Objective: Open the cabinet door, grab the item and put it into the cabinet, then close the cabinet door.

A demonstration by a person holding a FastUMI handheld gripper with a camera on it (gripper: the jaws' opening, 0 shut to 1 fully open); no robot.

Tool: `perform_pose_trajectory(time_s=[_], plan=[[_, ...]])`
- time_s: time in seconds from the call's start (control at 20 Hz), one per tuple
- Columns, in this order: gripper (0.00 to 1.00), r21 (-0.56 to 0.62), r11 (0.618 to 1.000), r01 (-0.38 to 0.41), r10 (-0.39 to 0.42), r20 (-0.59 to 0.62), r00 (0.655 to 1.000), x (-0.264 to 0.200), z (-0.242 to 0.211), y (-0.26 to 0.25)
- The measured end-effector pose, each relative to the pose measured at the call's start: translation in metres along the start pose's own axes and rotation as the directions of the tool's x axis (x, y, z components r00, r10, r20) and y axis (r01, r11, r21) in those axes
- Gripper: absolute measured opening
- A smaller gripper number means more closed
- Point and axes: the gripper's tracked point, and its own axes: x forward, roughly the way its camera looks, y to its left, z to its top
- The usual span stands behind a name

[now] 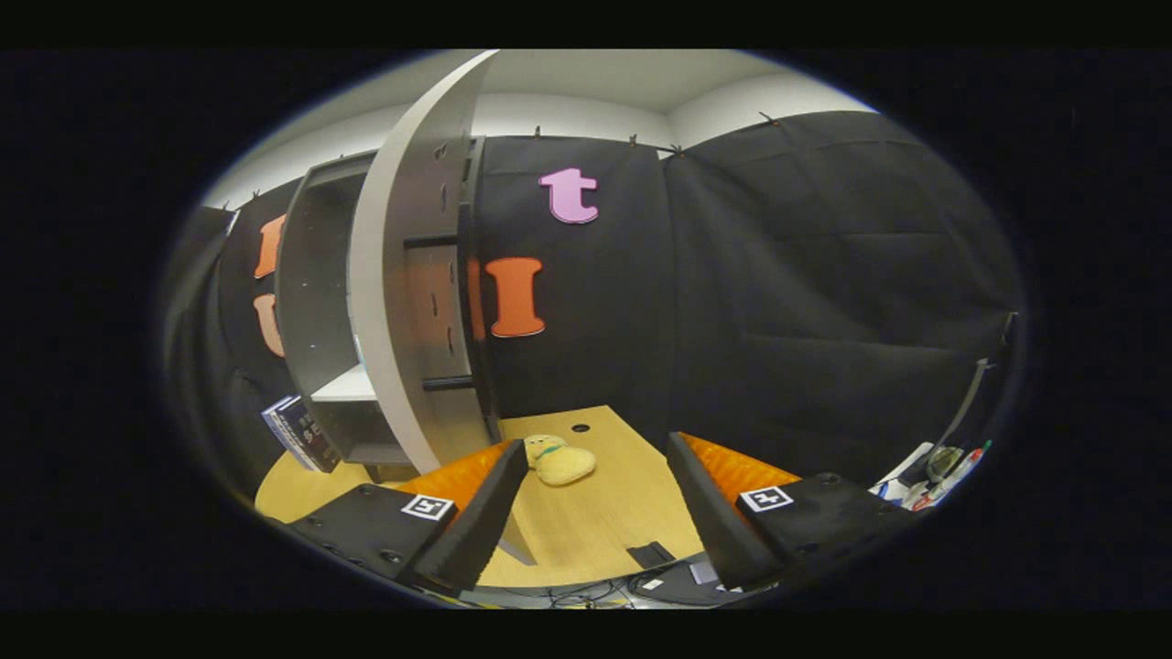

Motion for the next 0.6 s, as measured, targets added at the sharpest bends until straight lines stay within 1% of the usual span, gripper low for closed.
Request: perform_pose_trajectory(time_s=[0.05,0.15,0.2,0.35,0.5,0.6], plan=[[0.98,-0.002,1.000,-0.017,0.017,-0.003,1.000,0.005,-0.001,0.006],[0.98,-0.016,1.000,-0.015,0.015,-0.007,1.000,0.012,-0.004,0.007],[0.93,-0.018,1.000,-0.018,0.018,-0.009,1.000,0.013,-0.004,0.007],[0.93,0.004,0.999,-0.045,0.045,-0.020,0.999,0.013,-0.005,0.015],[0.95,0.035,0.994,-0.100,0.102,-0.035,0.994,0.011,-0.009,0.039],[0.96,0.030,0.989,-0.142,0.143,-0.039,0.989,0.007,-0.012,0.064]])
